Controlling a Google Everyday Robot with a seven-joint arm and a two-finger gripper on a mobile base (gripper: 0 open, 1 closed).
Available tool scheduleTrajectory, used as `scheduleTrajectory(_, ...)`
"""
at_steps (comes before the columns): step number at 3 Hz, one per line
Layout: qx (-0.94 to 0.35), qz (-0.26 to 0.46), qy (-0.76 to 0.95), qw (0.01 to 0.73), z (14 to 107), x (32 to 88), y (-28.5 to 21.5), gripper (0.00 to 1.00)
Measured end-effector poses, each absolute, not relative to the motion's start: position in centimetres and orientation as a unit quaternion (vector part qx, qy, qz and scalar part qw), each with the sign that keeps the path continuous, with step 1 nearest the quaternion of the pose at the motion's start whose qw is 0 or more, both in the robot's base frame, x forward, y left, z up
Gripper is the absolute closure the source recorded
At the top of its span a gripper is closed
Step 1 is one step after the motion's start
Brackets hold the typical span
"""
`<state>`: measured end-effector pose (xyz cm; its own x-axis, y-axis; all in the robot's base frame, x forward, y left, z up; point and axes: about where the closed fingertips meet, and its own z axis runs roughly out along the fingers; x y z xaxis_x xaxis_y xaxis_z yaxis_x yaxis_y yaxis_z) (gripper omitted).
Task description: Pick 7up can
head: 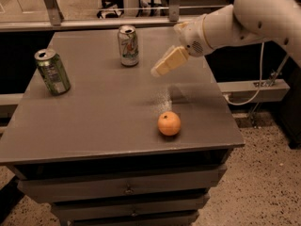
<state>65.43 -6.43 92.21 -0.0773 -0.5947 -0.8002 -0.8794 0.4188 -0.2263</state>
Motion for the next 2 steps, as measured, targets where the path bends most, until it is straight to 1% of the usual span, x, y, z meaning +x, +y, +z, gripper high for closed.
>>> scheduleTrajectory(1, -0.475, 0.212, 0.705, 0.482, 90.9, 68.7, -3.2, 0.00)
scheduleTrajectory(2, -0.450, 0.244, 0.695, 0.505, 89.9, 71.6, -0.5, 0.00)
